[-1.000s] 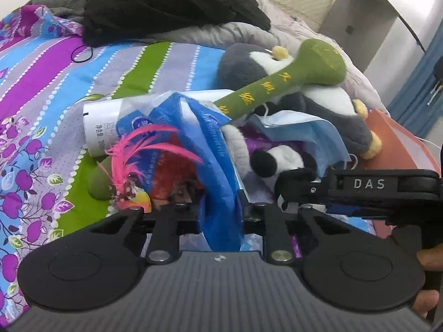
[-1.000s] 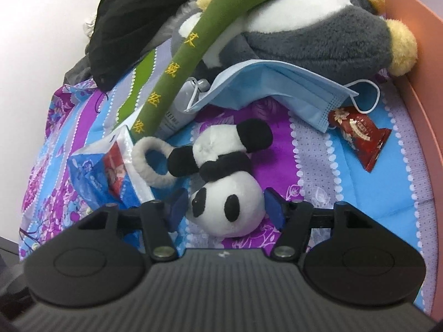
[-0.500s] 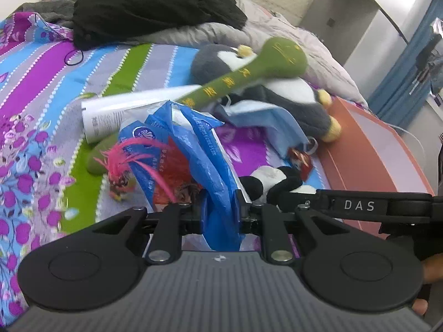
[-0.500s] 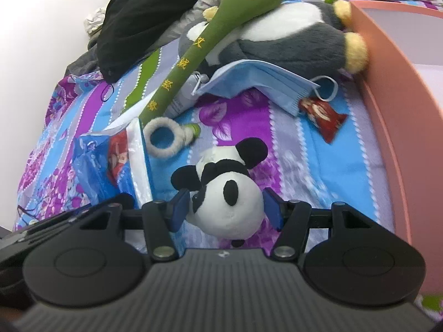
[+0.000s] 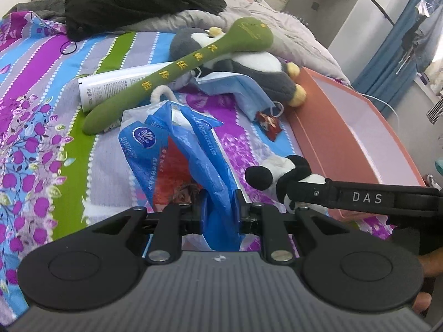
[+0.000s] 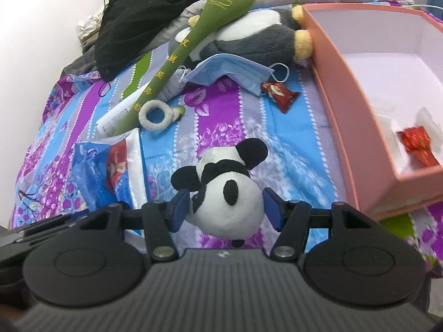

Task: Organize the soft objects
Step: 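Lift the blue bag with the left gripper while the right gripper lifts the panda plush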

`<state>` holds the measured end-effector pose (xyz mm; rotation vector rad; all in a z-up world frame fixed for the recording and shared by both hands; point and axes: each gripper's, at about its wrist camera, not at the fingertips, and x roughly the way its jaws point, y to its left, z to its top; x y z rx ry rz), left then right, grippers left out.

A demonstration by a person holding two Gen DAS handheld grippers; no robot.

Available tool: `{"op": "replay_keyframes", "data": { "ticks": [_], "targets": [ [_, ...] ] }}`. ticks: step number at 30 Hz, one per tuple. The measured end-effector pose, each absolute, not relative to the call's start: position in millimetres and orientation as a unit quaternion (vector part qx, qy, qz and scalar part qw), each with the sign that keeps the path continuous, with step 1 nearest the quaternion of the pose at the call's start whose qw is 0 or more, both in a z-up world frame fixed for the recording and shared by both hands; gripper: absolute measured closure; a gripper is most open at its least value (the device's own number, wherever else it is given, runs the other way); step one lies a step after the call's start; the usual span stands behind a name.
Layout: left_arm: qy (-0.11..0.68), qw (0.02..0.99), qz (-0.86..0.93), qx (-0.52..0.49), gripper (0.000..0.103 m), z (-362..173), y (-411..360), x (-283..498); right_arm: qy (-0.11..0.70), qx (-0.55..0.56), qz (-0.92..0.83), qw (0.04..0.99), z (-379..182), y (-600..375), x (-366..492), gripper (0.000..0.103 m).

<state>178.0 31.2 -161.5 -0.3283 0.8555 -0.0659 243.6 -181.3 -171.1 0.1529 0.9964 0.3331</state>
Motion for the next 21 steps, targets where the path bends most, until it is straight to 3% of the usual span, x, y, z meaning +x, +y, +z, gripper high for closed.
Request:
{"op": "replay_keyframes", "data": {
  "ticks": [21],
  "targets": [
    [0.415, 0.896, -0.059, -0.145, 0.082, -137.0, -10.1, 107.8, 0.439, 0.090, 0.144, 0.882, -134.6, -218.5, 163.2, 0.042]
  ]
}}
